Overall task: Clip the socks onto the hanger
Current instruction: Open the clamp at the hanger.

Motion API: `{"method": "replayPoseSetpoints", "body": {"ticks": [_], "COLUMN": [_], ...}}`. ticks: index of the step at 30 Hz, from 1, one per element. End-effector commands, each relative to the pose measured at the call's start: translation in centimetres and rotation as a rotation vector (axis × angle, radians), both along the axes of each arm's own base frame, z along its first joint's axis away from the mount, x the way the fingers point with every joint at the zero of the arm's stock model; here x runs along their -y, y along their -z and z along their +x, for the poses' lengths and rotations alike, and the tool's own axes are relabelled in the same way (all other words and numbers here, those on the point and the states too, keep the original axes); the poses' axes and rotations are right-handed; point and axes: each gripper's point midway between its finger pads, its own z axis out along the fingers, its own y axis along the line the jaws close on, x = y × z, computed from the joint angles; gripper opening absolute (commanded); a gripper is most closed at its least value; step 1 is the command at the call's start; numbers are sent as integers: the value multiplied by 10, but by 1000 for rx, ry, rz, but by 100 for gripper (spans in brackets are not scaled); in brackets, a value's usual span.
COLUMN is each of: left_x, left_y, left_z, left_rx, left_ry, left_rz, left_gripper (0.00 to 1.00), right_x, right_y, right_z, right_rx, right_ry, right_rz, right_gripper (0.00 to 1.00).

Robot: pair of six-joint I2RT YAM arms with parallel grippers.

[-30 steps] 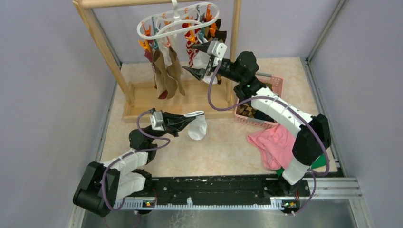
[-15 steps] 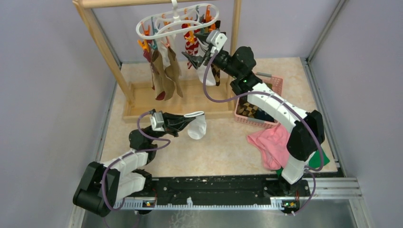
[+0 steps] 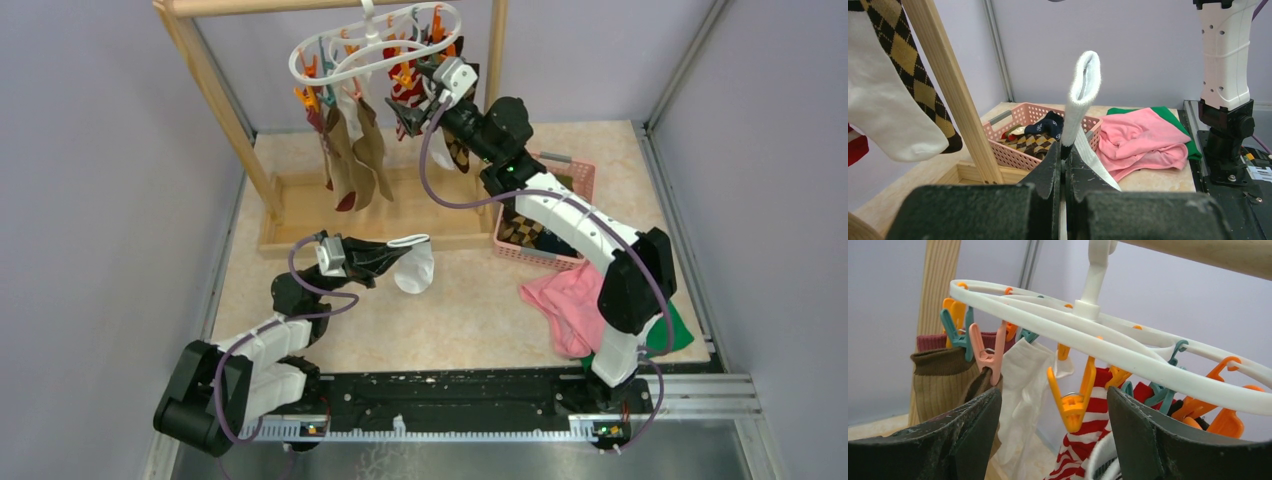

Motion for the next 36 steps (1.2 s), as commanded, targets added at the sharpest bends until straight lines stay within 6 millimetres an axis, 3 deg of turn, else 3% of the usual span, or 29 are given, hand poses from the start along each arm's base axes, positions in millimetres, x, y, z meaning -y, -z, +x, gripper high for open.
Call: {"method": "replayPoseSetpoints", "body": {"ticks": [1,19,36], "left_x": [-6,-7,-8], "left_y": [-24,-28,-31], "left_z": [-13,-16,-18], "left_rx": [151,163,170], "left_ry": [-8,-5,-6], "left_rz": [-45,-50,-54], "left_gripper": [1,1,1], "right_x": [1,-17,-14], "right_y": [-32,-46,-49], "right_z": [4,12,16], "right_rx": [58,56,-1], "right_ry": [30,-34,-85], "right_rz": [79,96,134], "right_gripper": [77,76,59]}}
